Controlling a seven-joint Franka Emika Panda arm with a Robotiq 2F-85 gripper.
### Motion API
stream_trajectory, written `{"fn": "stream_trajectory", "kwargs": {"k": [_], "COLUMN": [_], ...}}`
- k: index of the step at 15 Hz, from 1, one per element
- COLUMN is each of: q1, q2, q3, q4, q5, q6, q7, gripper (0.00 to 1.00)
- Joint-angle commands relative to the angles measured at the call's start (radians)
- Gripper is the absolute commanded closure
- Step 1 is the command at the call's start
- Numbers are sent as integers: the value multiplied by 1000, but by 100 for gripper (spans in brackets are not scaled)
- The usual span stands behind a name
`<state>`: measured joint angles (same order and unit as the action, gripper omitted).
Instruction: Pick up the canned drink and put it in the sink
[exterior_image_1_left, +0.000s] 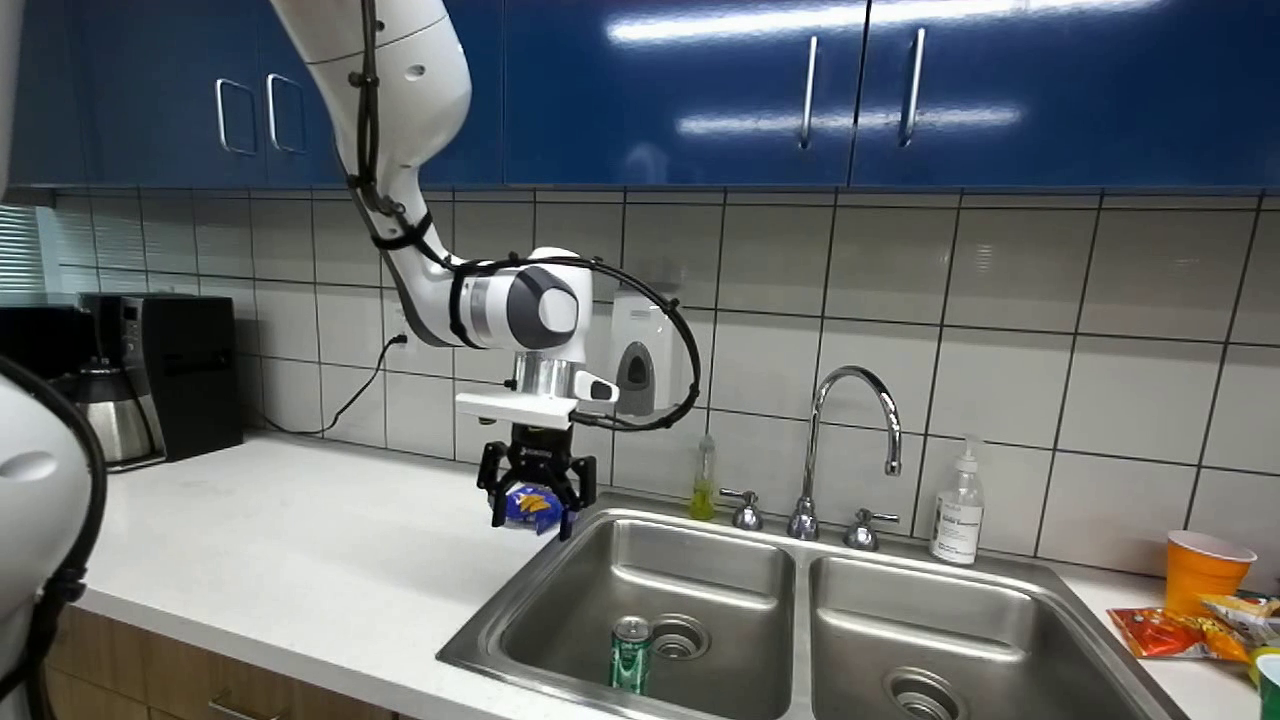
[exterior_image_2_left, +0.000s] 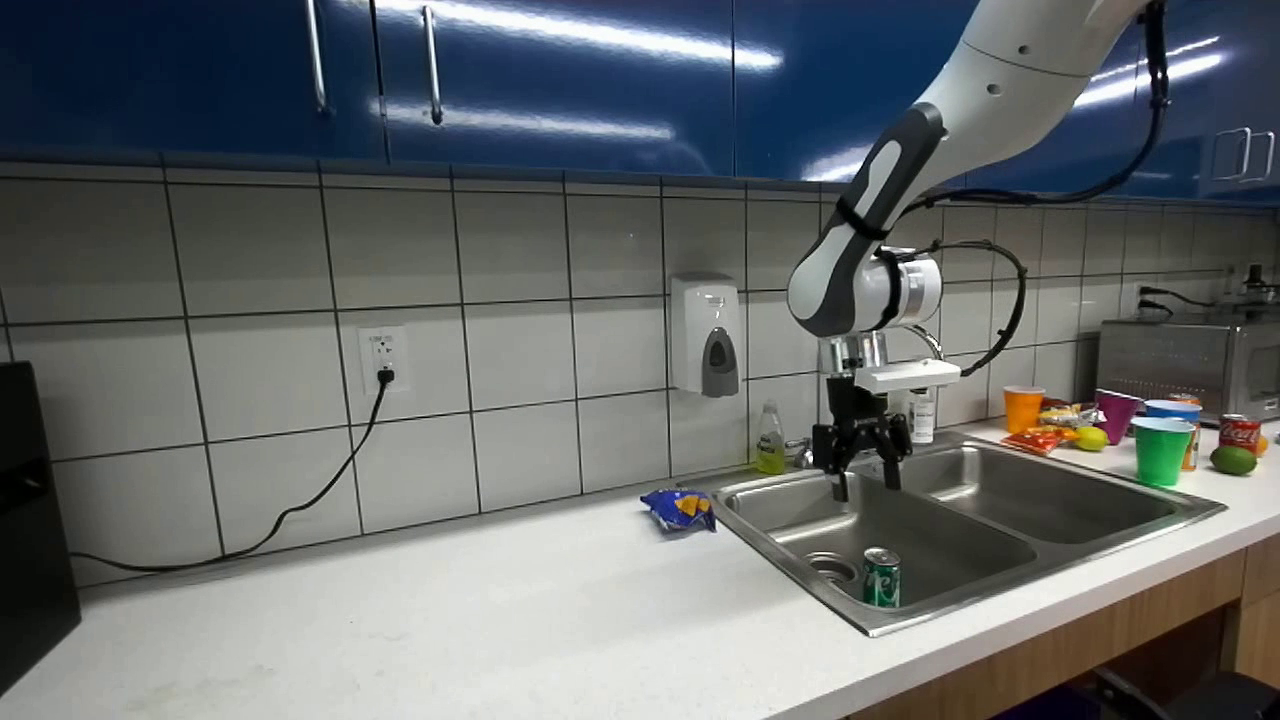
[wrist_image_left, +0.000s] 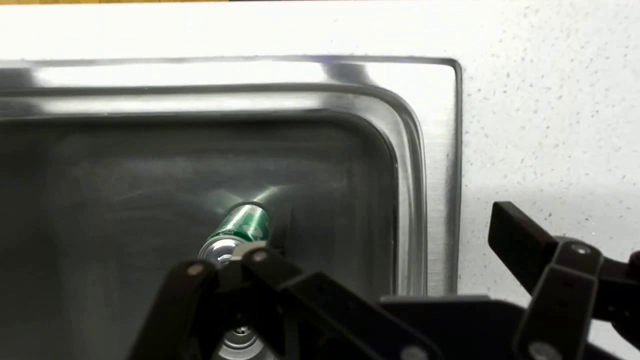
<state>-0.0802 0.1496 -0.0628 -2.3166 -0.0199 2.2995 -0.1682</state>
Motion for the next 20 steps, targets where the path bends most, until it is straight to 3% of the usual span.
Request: {"fn": "stream_trajectory", "kwargs": {"k": [1,10,20], "q1": [13,52,99], "q2": [-113,-231,-238], "q3": [11,23,51], "q4": [-90,-175,-160], "q5": [14,31,57], "q6": [-26,-62,-81], "q7": [23,11,-25], "gripper": [0,0,0]}}
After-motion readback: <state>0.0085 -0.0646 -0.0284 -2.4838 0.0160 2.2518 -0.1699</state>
